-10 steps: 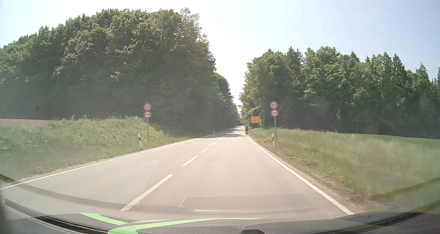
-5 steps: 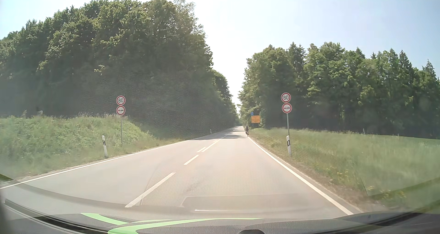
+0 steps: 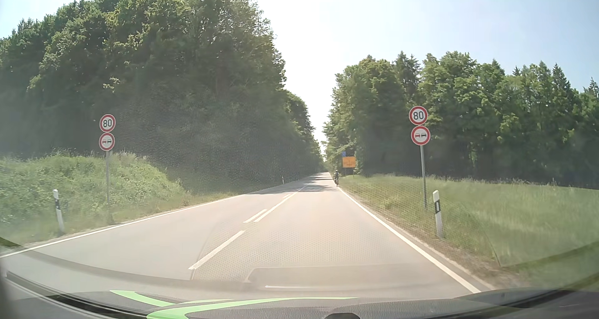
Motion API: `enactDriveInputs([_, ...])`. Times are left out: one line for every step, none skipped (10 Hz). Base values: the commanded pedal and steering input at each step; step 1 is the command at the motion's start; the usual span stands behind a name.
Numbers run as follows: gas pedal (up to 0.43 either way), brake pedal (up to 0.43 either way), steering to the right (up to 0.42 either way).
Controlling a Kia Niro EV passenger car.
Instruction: Follow the waypoints while adhering to traffic rules and regulations
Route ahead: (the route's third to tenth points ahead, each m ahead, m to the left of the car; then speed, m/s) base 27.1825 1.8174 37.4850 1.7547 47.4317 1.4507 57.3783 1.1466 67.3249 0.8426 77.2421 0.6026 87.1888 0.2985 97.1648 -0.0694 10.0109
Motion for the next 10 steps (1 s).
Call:
enactDriveInputs([0.000,0.159,0.003])
enactDriveInputs([0.000,0.165,0.003])
enactDriveInputs([0.000,0.152,0.003])
enactDriveInputs([0.000,0.085,0.003])
enactDriveInputs([0.000,0.073,0.003])
enactDriveInputs([0.000,0.049,0.003])
enactDriveInputs([0.000,0.006,0.003])
enactDriveInputs([0.000,0.000,0.003])
enactDriveInputs([0.000,0.000,0.003])
enactDriveInputs([0.000,0.000,0.003])
